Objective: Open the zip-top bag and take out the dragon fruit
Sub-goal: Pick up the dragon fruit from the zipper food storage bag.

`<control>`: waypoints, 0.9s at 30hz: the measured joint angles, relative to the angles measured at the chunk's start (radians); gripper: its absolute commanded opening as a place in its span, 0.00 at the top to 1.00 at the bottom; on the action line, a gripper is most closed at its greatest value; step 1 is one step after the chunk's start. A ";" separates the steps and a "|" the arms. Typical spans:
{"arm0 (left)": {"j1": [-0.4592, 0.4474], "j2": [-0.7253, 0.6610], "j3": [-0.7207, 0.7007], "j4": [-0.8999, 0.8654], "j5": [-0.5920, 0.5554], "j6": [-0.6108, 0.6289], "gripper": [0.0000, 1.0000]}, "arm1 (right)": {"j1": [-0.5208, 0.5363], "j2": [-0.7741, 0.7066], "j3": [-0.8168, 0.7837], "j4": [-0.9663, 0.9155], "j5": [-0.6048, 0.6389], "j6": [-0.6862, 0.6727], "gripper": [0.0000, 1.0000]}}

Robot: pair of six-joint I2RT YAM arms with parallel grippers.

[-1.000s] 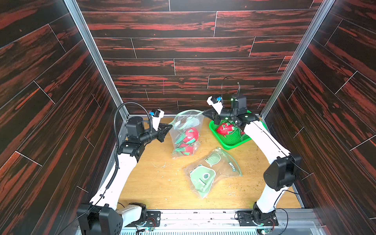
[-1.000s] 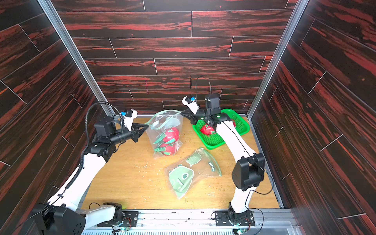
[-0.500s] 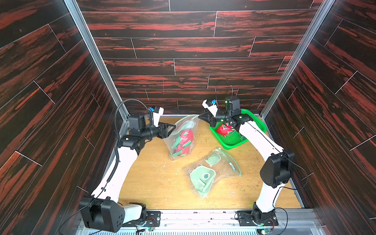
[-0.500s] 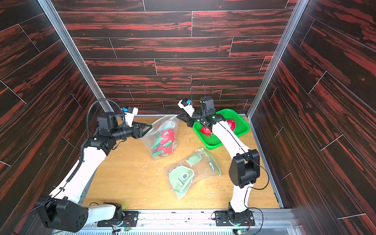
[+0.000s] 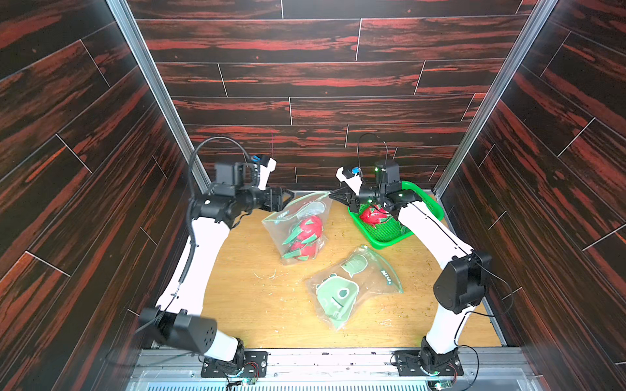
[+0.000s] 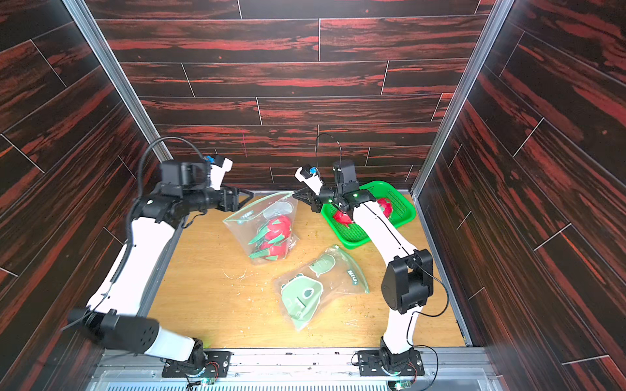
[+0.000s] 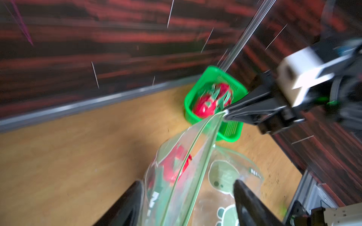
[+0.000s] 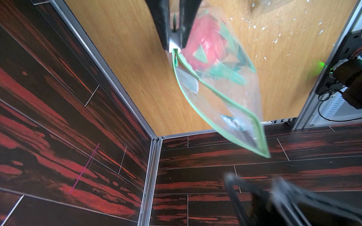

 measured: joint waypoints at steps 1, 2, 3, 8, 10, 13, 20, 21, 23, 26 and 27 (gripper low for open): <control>-0.003 0.013 0.000 -0.017 -0.007 0.008 0.25 | 0.001 -0.003 -0.002 -0.001 -0.002 -0.001 1.00; -0.006 0.026 0.000 -0.035 -0.015 0.018 0.25 | 0.002 -0.005 -0.004 -0.002 -0.004 -0.003 1.00; -0.007 0.036 0.001 -0.048 -0.017 0.027 0.25 | 0.002 -0.007 -0.006 -0.002 -0.006 -0.003 1.00; -0.008 0.082 0.018 -0.089 -0.021 0.071 0.27 | 0.003 -0.022 -0.022 -0.004 -0.016 -0.016 1.00; -0.008 0.098 0.035 -0.098 -0.022 0.082 0.30 | 0.005 -0.025 -0.025 -0.006 -0.019 -0.019 1.00; -0.008 0.117 0.053 -0.099 -0.019 0.096 0.41 | 0.005 -0.031 -0.029 -0.008 -0.022 -0.025 1.00; -0.008 0.146 0.066 -0.097 0.000 0.110 0.70 | 0.006 -0.058 -0.056 -0.014 -0.023 -0.043 1.00; -0.008 0.147 0.066 -0.097 0.000 0.111 0.74 | 0.007 -0.061 -0.059 -0.017 -0.022 -0.044 1.00; -0.008 0.150 0.071 -0.098 -0.001 0.121 0.93 | 0.007 -0.066 -0.059 -0.022 -0.022 -0.044 1.00; -0.010 0.152 0.074 -0.097 0.003 0.125 1.00 | 0.008 -0.068 -0.059 -0.021 -0.022 -0.041 1.00; -0.010 0.152 0.074 -0.096 0.003 0.122 1.00 | 0.009 -0.068 -0.059 -0.021 -0.022 -0.037 0.99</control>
